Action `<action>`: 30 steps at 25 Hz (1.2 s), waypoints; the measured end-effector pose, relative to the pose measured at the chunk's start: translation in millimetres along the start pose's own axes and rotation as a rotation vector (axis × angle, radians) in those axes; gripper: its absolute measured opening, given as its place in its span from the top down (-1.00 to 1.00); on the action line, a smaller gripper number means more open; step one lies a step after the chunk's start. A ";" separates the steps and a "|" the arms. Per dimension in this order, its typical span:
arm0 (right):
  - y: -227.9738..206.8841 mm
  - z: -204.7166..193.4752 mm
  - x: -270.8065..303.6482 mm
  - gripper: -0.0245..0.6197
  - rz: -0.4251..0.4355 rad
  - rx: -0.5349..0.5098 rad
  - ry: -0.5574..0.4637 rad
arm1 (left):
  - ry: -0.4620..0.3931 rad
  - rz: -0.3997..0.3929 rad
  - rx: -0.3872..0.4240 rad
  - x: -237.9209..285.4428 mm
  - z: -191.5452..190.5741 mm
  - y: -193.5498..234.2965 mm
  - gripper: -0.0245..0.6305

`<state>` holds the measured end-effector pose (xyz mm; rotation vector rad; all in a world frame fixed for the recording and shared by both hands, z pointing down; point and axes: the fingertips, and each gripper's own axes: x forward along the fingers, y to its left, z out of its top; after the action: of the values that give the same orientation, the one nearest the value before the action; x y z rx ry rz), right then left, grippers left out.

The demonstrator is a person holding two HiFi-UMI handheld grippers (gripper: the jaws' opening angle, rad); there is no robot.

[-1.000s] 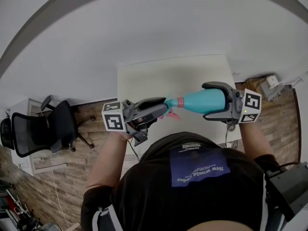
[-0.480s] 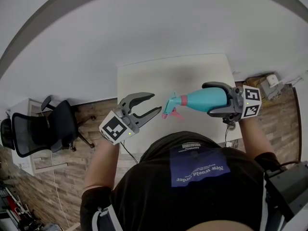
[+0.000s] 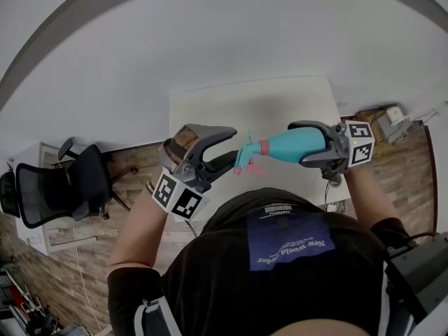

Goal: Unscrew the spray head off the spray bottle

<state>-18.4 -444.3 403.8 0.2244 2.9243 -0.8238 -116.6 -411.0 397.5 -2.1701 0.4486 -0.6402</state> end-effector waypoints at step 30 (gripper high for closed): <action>3.6 -16.2 11.1 -0.44 0.030 0.052 0.086 | 0.007 -0.140 0.262 24.2 29.4 -35.1 0.25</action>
<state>-29.6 -431.5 414.2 0.3143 2.9728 -0.9080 -76.5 -384.1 416.3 -1.9611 0.2043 -0.7399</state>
